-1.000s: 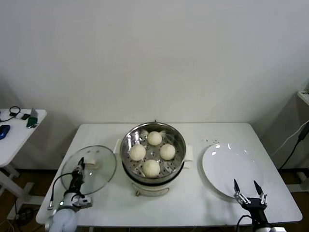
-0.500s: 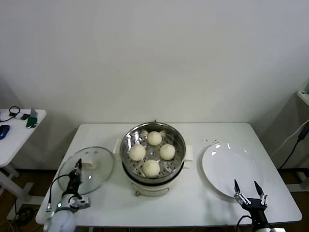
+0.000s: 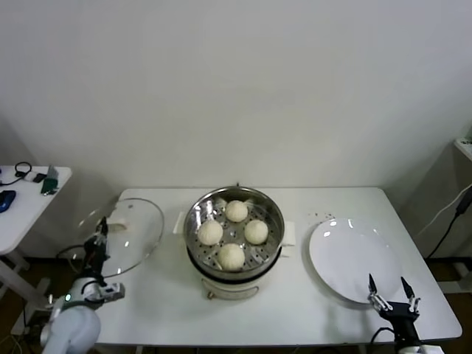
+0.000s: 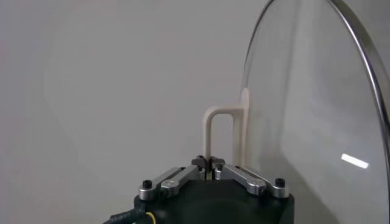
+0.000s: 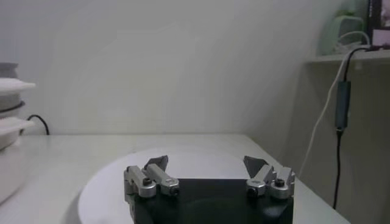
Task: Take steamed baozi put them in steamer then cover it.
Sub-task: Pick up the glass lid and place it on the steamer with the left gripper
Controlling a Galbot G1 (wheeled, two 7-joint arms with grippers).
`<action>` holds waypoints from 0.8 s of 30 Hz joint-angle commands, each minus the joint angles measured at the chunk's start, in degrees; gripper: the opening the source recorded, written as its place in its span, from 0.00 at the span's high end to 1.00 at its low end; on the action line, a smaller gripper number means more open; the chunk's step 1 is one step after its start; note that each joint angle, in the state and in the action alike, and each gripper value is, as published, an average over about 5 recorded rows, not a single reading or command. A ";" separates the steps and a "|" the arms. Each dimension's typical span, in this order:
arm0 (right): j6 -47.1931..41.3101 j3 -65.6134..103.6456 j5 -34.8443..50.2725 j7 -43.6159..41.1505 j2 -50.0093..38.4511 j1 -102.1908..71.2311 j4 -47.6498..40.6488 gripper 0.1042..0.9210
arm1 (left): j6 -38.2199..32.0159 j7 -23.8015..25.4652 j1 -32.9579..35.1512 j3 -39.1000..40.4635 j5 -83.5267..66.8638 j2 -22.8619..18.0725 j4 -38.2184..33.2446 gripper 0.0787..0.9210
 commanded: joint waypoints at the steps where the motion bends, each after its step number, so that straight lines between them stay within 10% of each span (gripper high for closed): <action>1: -0.57 0.60 -2.38 2.67 -0.41 0.53 -2.10 0.12 | 16.16 12.65 1.68 4.01 -0.77 6.66 -25.69 0.93; 24: -0.82 -4.39 -3.51 2.84 -1.54 6.58 -5.57 0.12 | 29.18 25.44 -13.53 36.07 25.24 -6.95 -22.59 0.93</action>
